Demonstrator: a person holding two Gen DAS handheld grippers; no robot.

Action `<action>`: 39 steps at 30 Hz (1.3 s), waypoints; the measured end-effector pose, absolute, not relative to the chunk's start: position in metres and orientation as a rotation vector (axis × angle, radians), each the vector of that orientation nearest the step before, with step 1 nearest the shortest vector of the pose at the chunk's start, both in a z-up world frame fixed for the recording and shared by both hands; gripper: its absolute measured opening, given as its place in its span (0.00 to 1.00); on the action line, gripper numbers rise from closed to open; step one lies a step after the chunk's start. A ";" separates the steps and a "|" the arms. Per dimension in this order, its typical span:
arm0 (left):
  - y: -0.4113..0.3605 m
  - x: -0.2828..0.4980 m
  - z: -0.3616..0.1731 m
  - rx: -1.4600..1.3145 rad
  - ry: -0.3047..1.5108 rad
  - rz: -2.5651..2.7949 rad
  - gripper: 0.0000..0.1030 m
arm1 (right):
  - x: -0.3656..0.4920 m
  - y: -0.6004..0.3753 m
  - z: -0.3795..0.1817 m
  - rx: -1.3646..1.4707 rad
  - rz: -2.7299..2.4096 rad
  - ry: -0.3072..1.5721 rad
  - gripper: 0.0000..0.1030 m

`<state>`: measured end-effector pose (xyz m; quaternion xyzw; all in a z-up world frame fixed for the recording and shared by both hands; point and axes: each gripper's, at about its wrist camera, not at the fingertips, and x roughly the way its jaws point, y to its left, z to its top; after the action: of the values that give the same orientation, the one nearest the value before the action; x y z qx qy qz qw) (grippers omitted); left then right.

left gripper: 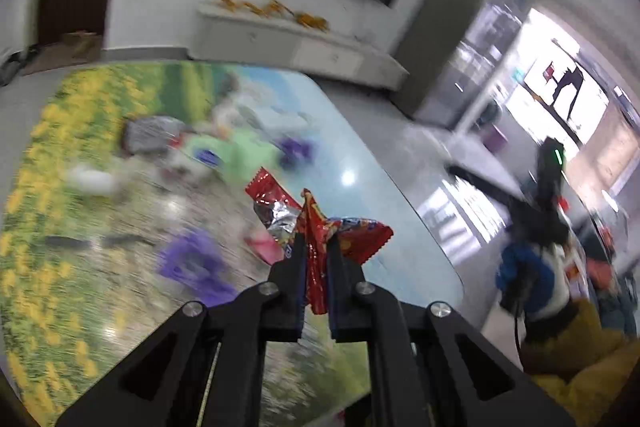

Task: Collect trash
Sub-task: 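Carry both held items over the bin and open both grippers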

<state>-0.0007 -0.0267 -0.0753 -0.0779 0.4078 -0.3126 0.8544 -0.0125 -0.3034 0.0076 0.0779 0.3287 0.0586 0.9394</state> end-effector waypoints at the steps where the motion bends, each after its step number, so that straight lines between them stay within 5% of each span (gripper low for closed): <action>1: -0.036 -0.004 -0.078 -0.155 0.868 -0.694 0.07 | -0.013 -0.304 0.008 0.157 0.116 0.670 0.08; 16: -0.110 0.019 -0.051 -0.006 0.848 -0.744 0.08 | -0.022 -0.353 0.002 0.209 0.017 0.641 0.08; 29: -0.293 0.086 -0.047 0.103 0.860 -0.874 0.11 | -0.031 -0.456 -0.058 0.303 -0.206 0.734 0.09; 32: -0.339 0.097 -0.062 0.117 0.882 -0.909 0.21 | -0.028 -0.473 -0.076 0.334 -0.236 0.766 0.09; 35: -0.373 0.107 -0.079 0.121 0.911 -0.922 0.52 | -0.023 -0.491 -0.096 0.348 -0.265 0.800 0.13; 39: -0.397 0.117 -0.099 0.099 0.959 -0.939 0.57 | -0.024 -0.508 -0.113 0.370 -0.302 0.825 0.38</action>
<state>0.1166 -0.3974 -0.0988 0.0456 0.4443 -0.4351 0.7818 -0.0239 -0.5085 -0.1126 0.1781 0.3970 -0.1452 0.8886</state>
